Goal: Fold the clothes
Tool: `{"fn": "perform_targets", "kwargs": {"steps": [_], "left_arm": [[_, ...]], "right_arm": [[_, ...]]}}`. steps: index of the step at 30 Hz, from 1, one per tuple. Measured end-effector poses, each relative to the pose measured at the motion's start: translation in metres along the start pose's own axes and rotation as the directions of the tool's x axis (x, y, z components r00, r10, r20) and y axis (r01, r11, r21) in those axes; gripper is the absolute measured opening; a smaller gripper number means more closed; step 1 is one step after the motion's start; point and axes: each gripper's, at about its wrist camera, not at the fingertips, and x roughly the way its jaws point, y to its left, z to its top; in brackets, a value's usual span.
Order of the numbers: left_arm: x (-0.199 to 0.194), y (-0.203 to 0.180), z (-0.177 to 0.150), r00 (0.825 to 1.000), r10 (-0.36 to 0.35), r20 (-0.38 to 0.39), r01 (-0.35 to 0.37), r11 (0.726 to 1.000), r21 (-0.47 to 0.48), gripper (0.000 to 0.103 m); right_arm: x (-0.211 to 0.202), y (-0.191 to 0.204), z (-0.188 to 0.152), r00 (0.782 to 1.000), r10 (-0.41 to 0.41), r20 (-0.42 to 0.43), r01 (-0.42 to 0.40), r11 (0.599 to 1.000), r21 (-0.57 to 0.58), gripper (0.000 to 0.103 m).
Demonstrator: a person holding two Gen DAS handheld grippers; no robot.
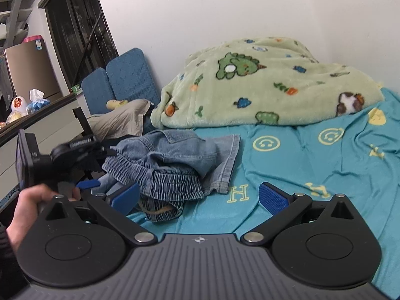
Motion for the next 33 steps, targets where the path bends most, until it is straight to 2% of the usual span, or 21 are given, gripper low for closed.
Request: {"fn": "perform_targets", "kwargs": {"steps": [1, 2, 4, 5, 6, 8, 9, 12, 18, 21, 24, 26, 29, 33], "left_arm": [[0.003, 0.001, 0.001, 1.0, -0.016, -0.002, 0.016, 1.0, -0.005, 0.062], [0.006, 0.001, 0.003, 0.999, -0.033, -0.004, 0.033, 0.999, -0.012, 0.058], [0.011, 0.001, 0.005, 0.998, -0.064, -0.011, 0.064, 0.998, -0.026, 0.042], [0.013, 0.001, 0.005, 0.997, -0.071, -0.01, 0.071, 0.997, -0.028, 0.038], [0.014, 0.0, 0.006, 0.997, -0.081, -0.008, 0.081, 0.996, -0.025, 0.028], [0.012, -0.003, 0.005, 0.994, -0.111, 0.005, 0.111, 0.994, 0.001, 0.018], [0.007, -0.006, 0.005, 0.992, -0.126, 0.021, 0.126, 0.992, 0.02, 0.007], [-0.011, -0.02, 0.003, 0.983, -0.165, 0.074, 0.16, 0.985, 0.071, 0.005], [-0.074, -0.057, -0.012, 0.948, -0.273, 0.165, 0.235, 0.947, 0.22, 0.005], [-0.109, -0.068, -0.02, 0.929, -0.317, 0.189, 0.264, 0.929, 0.262, 0.005], [-0.138, -0.073, -0.024, 0.918, -0.349, 0.189, 0.295, 0.919, 0.262, 0.005], [-0.154, -0.072, -0.029, 0.919, -0.352, 0.18, 0.301, 0.918, 0.26, 0.005], [-0.169, -0.066, -0.043, 0.932, -0.335, 0.139, 0.293, 0.921, 0.255, 0.005], [-0.171, -0.066, -0.065, 0.957, -0.275, 0.096, 0.227, 0.911, 0.343, 0.005]], "right_arm": [[0.003, -0.002, -0.001, 1.0, 0.002, -0.01, -0.002, 1.0, 0.009, 0.103], [0.006, -0.003, -0.002, 1.0, 0.008, -0.019, -0.008, 1.0, 0.019, 0.103], [0.011, -0.006, -0.005, 0.999, 0.018, -0.032, -0.018, 0.999, 0.03, 0.103], [0.014, -0.007, -0.007, 0.999, 0.017, -0.037, -0.016, 0.999, 0.029, 0.103], [0.017, -0.007, -0.009, 0.999, 0.018, -0.042, -0.017, 1.0, 0.026, 0.103], [0.022, -0.007, -0.012, 0.998, 0.019, -0.053, -0.018, 1.0, 0.018, 0.103], [0.025, -0.006, -0.014, 0.998, 0.022, -0.056, -0.021, 1.0, 0.013, 0.103], [0.03, -0.004, -0.02, 0.998, 0.028, -0.065, -0.028, 1.0, -0.008, 0.102], [0.028, 0.008, -0.021, 0.999, 0.031, -0.038, -0.035, 0.995, -0.096, 0.098], [0.025, 0.012, -0.022, 0.999, 0.044, -0.033, -0.048, 0.99, -0.133, 0.097], [0.023, 0.019, -0.023, 0.998, 0.053, -0.043, -0.059, 0.983, -0.176, 0.095], [0.023, 0.023, -0.026, 0.997, 0.057, -0.055, -0.068, 0.975, -0.212, 0.093], [0.02, 0.032, -0.032, 0.993, 0.074, -0.087, -0.094, 0.963, -0.252, 0.09], [0.0, 0.052, -0.035, 0.988, 0.132, -0.085, -0.153, 0.933, -0.327, 0.084]]}}
